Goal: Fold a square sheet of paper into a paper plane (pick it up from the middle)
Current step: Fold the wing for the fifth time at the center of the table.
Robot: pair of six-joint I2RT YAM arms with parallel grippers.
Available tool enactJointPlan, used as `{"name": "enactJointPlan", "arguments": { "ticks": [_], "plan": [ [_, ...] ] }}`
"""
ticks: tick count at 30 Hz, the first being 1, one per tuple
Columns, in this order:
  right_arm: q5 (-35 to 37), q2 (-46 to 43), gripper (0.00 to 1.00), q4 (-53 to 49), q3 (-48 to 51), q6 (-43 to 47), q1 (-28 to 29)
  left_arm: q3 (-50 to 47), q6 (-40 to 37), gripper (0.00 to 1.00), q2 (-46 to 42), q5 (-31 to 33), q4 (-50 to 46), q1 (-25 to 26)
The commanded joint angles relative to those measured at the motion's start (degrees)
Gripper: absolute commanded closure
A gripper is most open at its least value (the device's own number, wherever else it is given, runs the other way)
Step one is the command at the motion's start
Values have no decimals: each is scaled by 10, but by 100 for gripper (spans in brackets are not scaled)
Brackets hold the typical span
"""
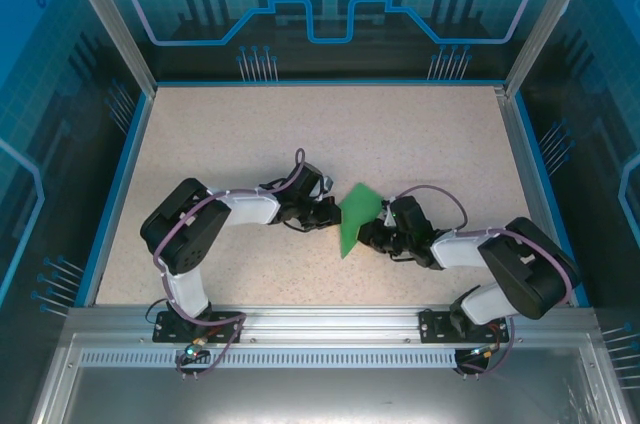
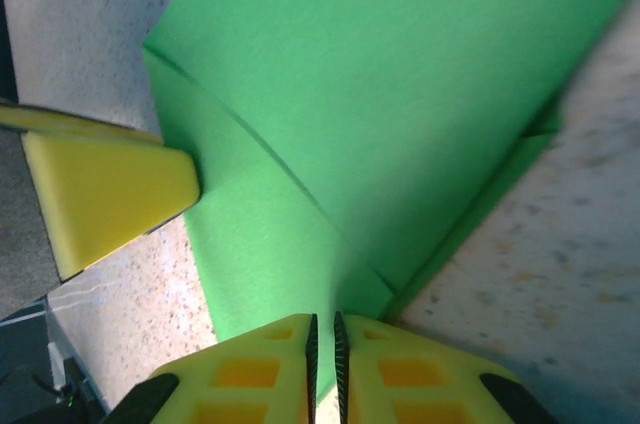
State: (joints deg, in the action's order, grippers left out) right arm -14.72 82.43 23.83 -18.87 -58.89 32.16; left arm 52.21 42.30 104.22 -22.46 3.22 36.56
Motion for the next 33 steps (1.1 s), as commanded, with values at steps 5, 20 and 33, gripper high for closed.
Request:
{"name": "enactJointPlan", "arguments": {
  "ticks": [5,20,33],
  "plan": [
    [33,-37,83,-74,-15,28,-15,33,-62,92,8,15,-55,5],
    [11,-43,84,-73,-55,28,-10,64,-123,91,12,43,-111,20],
    [56,-103,85,-156,-59,40,8,74,-141,91,10,68,-133,28]
  ]
}}
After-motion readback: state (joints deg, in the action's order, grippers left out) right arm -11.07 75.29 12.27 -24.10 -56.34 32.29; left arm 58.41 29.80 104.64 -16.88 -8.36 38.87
